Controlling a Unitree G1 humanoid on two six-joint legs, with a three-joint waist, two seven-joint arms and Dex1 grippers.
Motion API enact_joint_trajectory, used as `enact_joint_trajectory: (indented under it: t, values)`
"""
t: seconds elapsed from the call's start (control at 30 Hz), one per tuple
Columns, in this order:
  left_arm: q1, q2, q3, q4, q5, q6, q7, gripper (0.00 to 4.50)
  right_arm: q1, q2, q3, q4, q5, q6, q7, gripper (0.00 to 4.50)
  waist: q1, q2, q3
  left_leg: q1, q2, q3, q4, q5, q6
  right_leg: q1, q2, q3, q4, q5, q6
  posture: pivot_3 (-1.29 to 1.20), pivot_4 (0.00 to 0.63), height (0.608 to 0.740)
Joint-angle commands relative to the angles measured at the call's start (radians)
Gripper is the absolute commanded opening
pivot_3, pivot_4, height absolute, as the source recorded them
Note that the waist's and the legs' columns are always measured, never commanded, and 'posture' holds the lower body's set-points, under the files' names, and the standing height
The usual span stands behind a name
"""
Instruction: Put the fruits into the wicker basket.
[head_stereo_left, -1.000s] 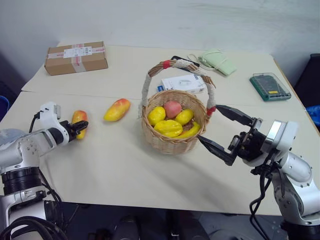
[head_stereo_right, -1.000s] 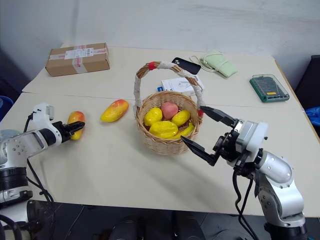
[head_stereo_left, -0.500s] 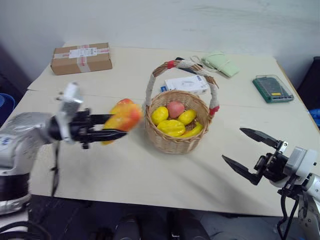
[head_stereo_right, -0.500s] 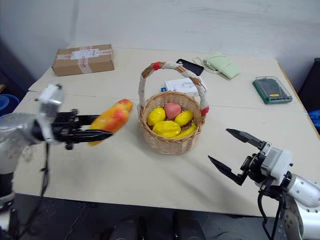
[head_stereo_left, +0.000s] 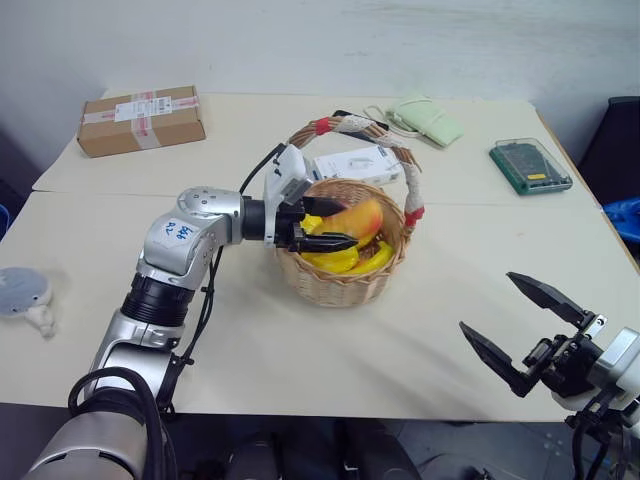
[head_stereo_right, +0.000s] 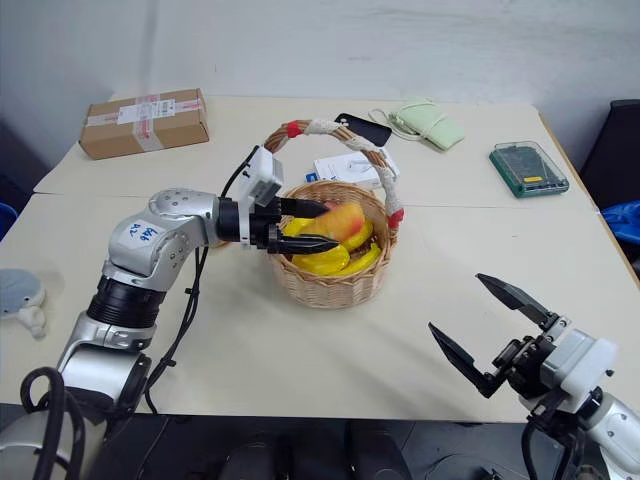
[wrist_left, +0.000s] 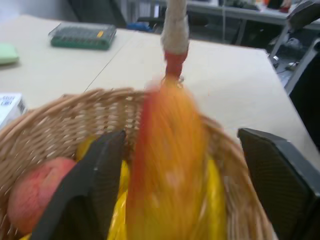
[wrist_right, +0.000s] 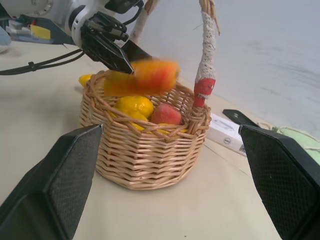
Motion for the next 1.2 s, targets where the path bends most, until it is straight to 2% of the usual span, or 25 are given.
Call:
enact_joint_trajectory:
  t: [0.03, 0.17, 0.27, 0.33, 0.4, 0.53, 0.67, 0.77, 0.9, 1.0, 1.1, 1.2]
  values:
    - [0.003, 0.043, 0.096, -0.047, -0.046, -0.012, -0.019, 4.24, -0.032, 0.006, 0.024, -0.049, 0.003, 0.003, -0.041, 4.50, -0.004, 0.000, 0.000, 0.000, 0.000, 0.000, 0.000, 0.000, 0.000, 0.000, 0.000, 0.000, 0.000, 0.000, 0.000, 0.00, 0.150, 0.740]
    - [0.043, 0.168, 0.205, -0.107, -0.163, 0.088, -0.112, 4.24, -0.091, -0.006, 0.078, -0.044, 0.000, 0.029, -0.051, 4.50, -0.010, 0.002, 0.001, 0.001, 0.001, 0.000, -0.002, 0.001, -0.001, 0.000, 0.001, 0.000, 0.000, 0.000, 0.000, 0.00, 0.150, 0.740]
    - [0.195, 0.402, 0.274, -0.158, -0.256, 0.195, -0.314, 4.24, -0.138, -0.006, 0.115, -0.036, 0.023, 0.043, -0.045, 4.50, -0.021, 0.003, 0.002, 0.001, 0.002, 0.001, -0.004, 0.000, -0.003, -0.002, 0.001, 0.000, 0.001, -0.001, -0.002, 0.00, 0.150, 0.740]
    - [0.246, 0.474, 0.337, -0.099, -0.241, 0.194, -0.284, 4.38, -0.171, -0.017, 0.141, -0.039, 0.058, 0.087, -0.044, 4.50, -0.023, 0.003, 0.002, 0.000, 0.002, 0.000, -0.003, -0.001, -0.004, -0.005, 0.001, 0.000, 0.004, -0.004, -0.004, 0.00, 0.150, 0.740]
    - [0.264, 0.488, 0.393, -0.034, -0.228, 0.178, -0.230, 4.38, -0.190, -0.035, 0.165, -0.044, 0.078, 0.119, -0.025, 4.50, -0.009, 0.001, 0.003, -0.002, 0.002, 0.000, -0.001, 0.000, -0.004, -0.008, 0.000, 0.000, 0.008, -0.004, -0.005, 0.00, 0.150, 0.740]
    - [0.434, 0.526, 0.576, 0.154, -0.155, 0.051, -0.142, 4.38, -0.267, -0.025, 0.225, -0.030, 0.076, 0.144, -0.029, 4.50, -0.006, 0.000, 0.003, -0.002, -0.001, -0.001, 0.000, 0.001, -0.001, -0.008, -0.003, -0.001, 0.010, -0.004, -0.004, 0.00, 0.150, 0.740]
    - [0.653, 0.545, 0.744, 0.252, -0.054, -0.095, -0.011, 4.38, -0.351, -0.013, 0.263, -0.045, 0.047, 0.127, -0.039, 4.50, -0.019, -0.003, 0.003, -0.004, 0.000, 0.000, -0.002, 0.000, -0.001, -0.012, -0.003, 0.000, 0.010, -0.004, -0.005, 0.00, 0.150, 0.740]
    - [0.699, 0.545, 0.821, 0.367, -0.035, -0.151, 0.074, 4.38, -0.422, -0.011, 0.283, -0.057, 0.047, 0.157, -0.072, 4.50, -0.020, -0.007, 0.003, -0.005, 0.000, 0.000, -0.002, 0.000, -0.001, -0.014, -0.003, -0.001, 0.010, -0.005, -0.005, 0.00, 0.150, 0.740]
    - [0.690, 0.551, 0.812, 0.494, 0.031, -0.248, 0.169, 4.38, -0.462, -0.041, 0.305, -0.075, 0.053, 0.212, -0.077, 4.50, -0.002, -0.010, 0.002, -0.006, 0.000, -0.002, -0.002, -0.002, 0.000, -0.013, -0.005, -0.004, 0.009, -0.005, -0.006, 0.00, 0.150, 0.740]
    - [0.617, 0.511, 0.779, 0.397, -0.052, -0.150, 0.139, 4.38, -0.471, -0.038, 0.293, -0.071, 0.039, 0.215, -0.095, 4.50, 0.013, -0.014, -0.001, -0.006, -0.001, -0.002, -0.002, -0.006, 0.007, -0.012, -0.007, -0.006, 0.008, -0.005, -0.006, 0.00, 0.150, 0.740]
    - [0.471, 0.458, 0.675, 0.275, -0.140, -0.019, 0.079, 4.38, -0.478, -0.038, 0.293, -0.074, 0.035, 0.223, -0.104, 4.50, 0.031, -0.016, -0.001, -0.007, -0.001, -0.002, 0.000, -0.006, 0.006, -0.010, -0.009, -0.009, 0.008, -0.004, -0.006, 0.00, 0.150, 0.740]
    - [0.222, 0.405, 0.492, 0.347, -0.091, 0.071, 0.043, 4.38, -0.494, -0.047, 0.286, -0.072, 0.040, 0.241, -0.113, 4.50, 0.041, -0.017, -0.002, -0.008, 0.000, -0.001, 0.002, -0.003, 0.003, -0.011, -0.009, -0.011, 0.009, -0.004, -0.006, 0.00, 0.150, 0.740]
